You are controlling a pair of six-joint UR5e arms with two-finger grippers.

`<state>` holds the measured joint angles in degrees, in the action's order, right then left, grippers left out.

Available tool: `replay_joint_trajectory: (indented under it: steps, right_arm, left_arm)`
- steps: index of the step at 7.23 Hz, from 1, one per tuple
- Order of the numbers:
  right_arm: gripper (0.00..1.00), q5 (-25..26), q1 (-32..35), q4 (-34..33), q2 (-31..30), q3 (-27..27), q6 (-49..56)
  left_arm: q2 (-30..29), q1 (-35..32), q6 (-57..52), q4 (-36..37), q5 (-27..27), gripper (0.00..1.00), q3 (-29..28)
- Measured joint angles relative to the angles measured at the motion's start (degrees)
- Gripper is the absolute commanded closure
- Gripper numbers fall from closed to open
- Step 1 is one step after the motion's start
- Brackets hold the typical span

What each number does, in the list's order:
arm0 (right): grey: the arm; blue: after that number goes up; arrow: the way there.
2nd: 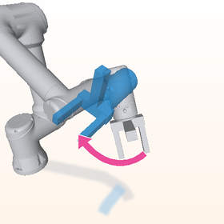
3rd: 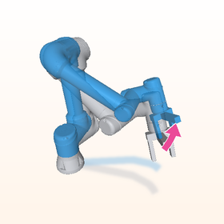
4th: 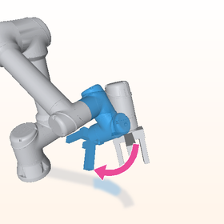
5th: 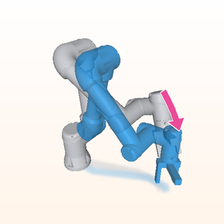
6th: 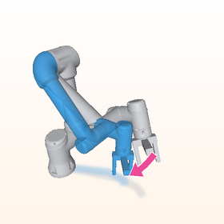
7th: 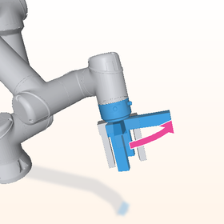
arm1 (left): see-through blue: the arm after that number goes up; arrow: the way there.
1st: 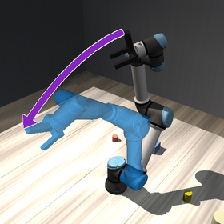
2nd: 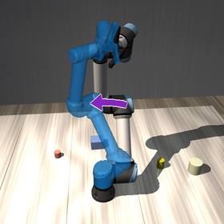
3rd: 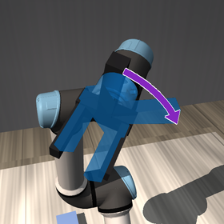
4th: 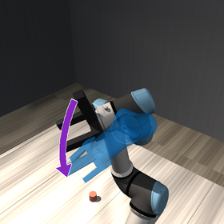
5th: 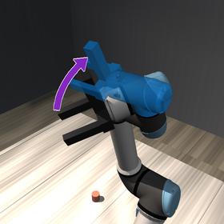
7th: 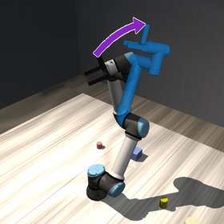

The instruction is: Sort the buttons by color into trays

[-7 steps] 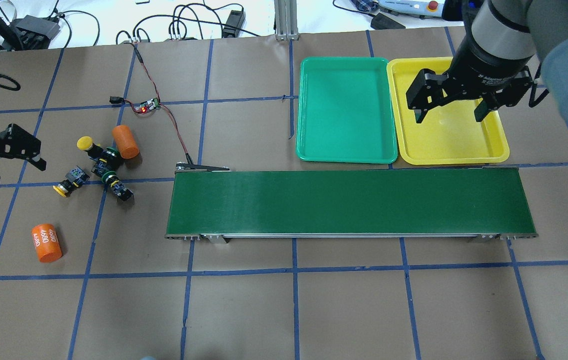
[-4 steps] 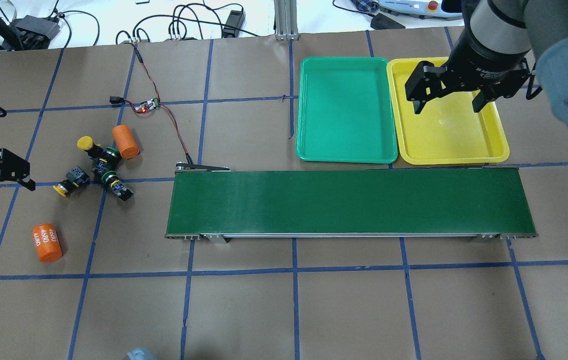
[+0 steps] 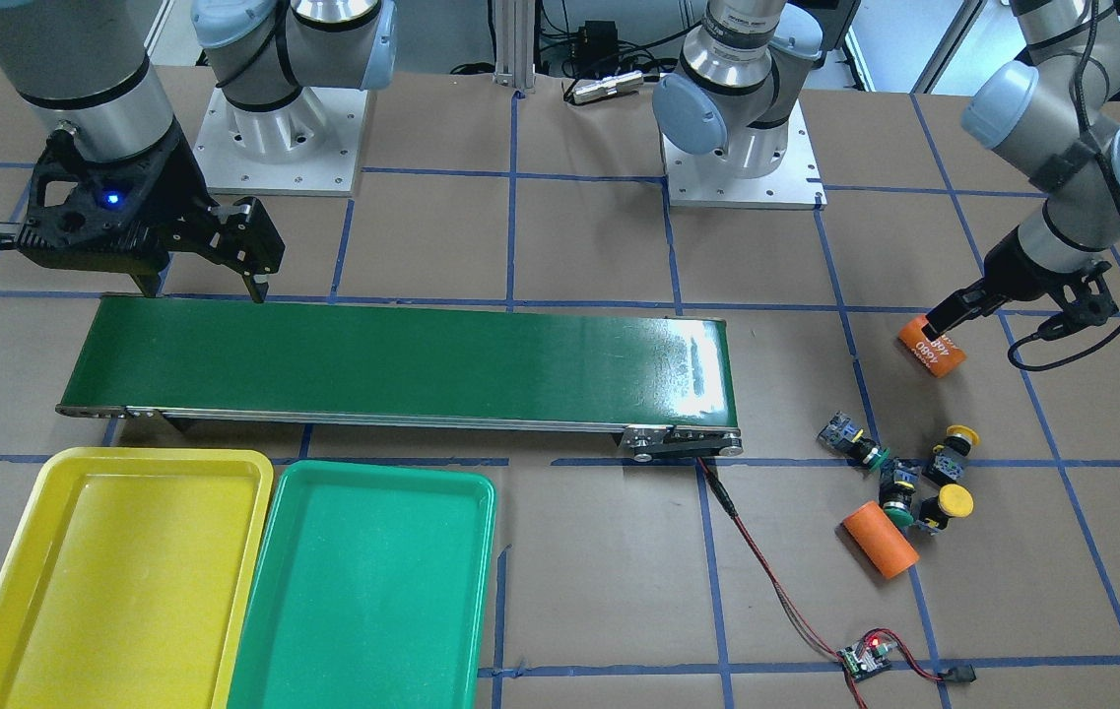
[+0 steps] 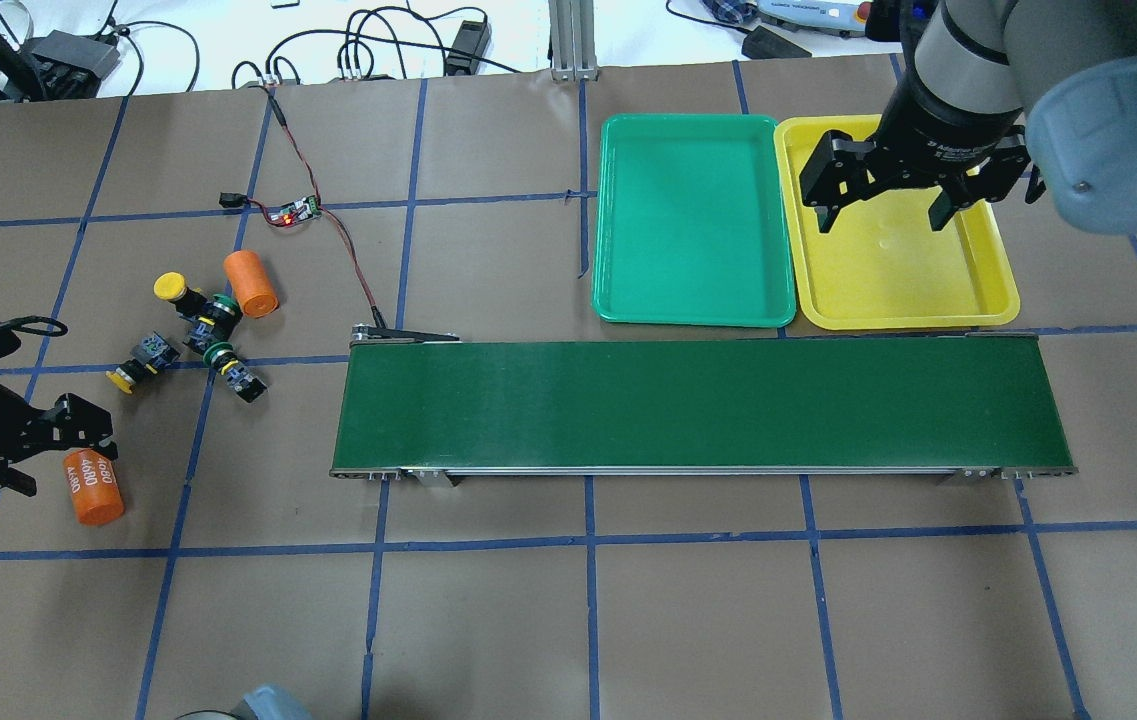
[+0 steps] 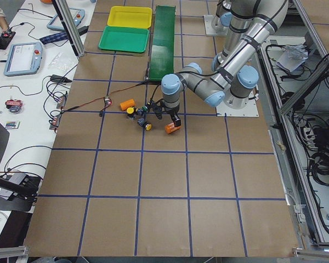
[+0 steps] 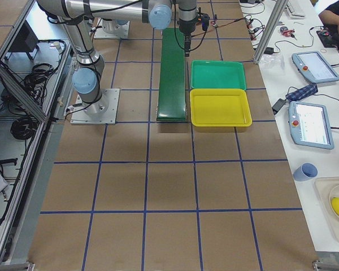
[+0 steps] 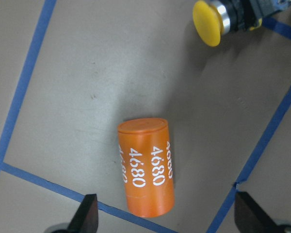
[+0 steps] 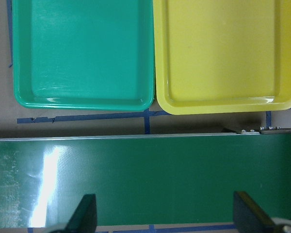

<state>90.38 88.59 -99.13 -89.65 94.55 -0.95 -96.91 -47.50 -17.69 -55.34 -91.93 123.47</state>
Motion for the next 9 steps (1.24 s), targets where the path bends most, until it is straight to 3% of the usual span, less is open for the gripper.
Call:
replay_joint_trajectory:
  steps: [1,2,4,5,7,9]
  right_arm:
    - [0.0,-0.2,0.0,0.0,-0.2,0.0,0.0]
    - [0.0,-0.3,0.0,0.1,-0.4,0.0,0.1]
    - [0.0,-0.5,0.0,0.0,-0.6,0.0,0.1]
    - [0.0,-0.5,0.0,-0.1,-0.6,-0.1,0.1]
    - [0.0,-0.6,0.0,-0.2,-0.6,-0.2,0.2]
    - [0.0,-0.6,0.0,-0.2,-0.6,-0.4,0.1]
  left_arm:
    - [-1.8,0.1,-0.2,2.2,0.0,0.07,0.2]
    - [-3.2,0.2,-0.5,4.1,0.0,0.3,0.4]
    - [-4.5,0.5,-0.8,5.2,-0.2,0.89,0.6]
    - [-4.6,0.5,-0.8,5.2,-0.4,1.0,0.6]
    - [-4.2,0.5,-0.8,4.2,-1.0,1.0,0.1]
    - [-1.7,-0.5,1.1,-6.3,-0.6,1.0,-7.2]
